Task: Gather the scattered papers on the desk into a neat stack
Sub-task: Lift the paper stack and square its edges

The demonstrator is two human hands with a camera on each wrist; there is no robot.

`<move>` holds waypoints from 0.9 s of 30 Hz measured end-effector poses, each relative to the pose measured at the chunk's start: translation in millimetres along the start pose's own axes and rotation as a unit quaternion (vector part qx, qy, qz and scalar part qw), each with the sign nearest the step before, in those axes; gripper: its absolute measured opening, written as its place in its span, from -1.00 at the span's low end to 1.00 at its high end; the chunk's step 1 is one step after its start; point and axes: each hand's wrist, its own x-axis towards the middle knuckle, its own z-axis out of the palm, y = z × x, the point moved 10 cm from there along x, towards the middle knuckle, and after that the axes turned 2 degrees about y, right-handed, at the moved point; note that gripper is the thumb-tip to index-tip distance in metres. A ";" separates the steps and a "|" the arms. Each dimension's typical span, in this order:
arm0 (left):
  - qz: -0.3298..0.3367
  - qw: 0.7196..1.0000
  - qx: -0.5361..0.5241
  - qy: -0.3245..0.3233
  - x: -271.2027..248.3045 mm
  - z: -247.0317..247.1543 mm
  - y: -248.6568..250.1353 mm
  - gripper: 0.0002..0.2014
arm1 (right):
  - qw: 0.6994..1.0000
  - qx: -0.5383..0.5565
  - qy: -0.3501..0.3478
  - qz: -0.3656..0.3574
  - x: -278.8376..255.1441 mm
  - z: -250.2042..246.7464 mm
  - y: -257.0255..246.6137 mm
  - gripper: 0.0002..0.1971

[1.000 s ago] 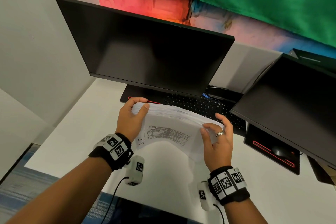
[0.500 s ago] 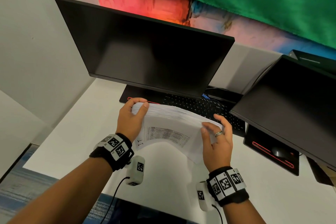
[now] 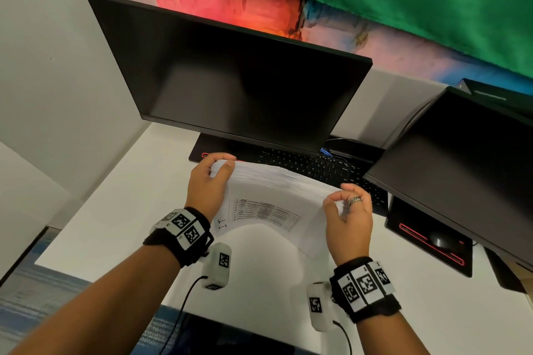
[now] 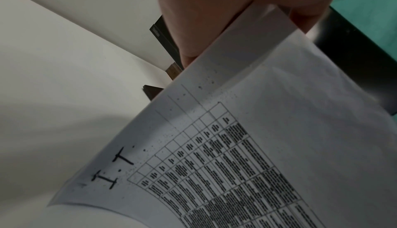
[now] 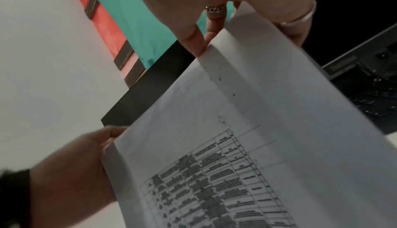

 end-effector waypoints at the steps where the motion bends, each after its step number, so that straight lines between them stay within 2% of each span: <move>1: -0.003 1.000 -0.005 0.001 -0.1 -0.5 0.0 -0.90 | 1.000 0.003 0.003 -0.006 -0.1 0.4 -2.9 -0.82; 6: 0.001 1.000 -0.003 0.004 0.7 -1.9 1.2 -0.92 | 0.995 -0.055 0.004 -0.080 -1.4 1.3 -15.6 -0.85; 9: -0.001 1.000 0.006 0.004 0.3 -1.3 1.1 -0.93 | 0.995 -0.073 -0.021 -0.061 -2.2 6.5 -4.7 -0.89; 14: -0.009 1.000 0.008 0.000 -1.4 1.3 1.4 -0.88 | 0.999 -0.043 -0.010 -0.020 -0.1 1.8 -6.8 -0.89; 18: -0.036 0.999 -0.005 0.012 2.9 -0.6 -2.5 -0.85 | 0.999 -0.042 -0.004 -0.020 4.4 2.1 -13.7 -0.93; 21: -0.038 0.999 0.000 0.025 6.7 -2.9 -0.9 -0.92 | 0.998 -0.051 -0.020 -0.025 3.7 4.4 -9.8 -0.93; 27: -0.029 1.000 0.011 0.005 2.9 1.3 4.9 -0.89 | 0.999 -0.041 0.008 -0.014 4.3 -0.8 -6.7 -0.91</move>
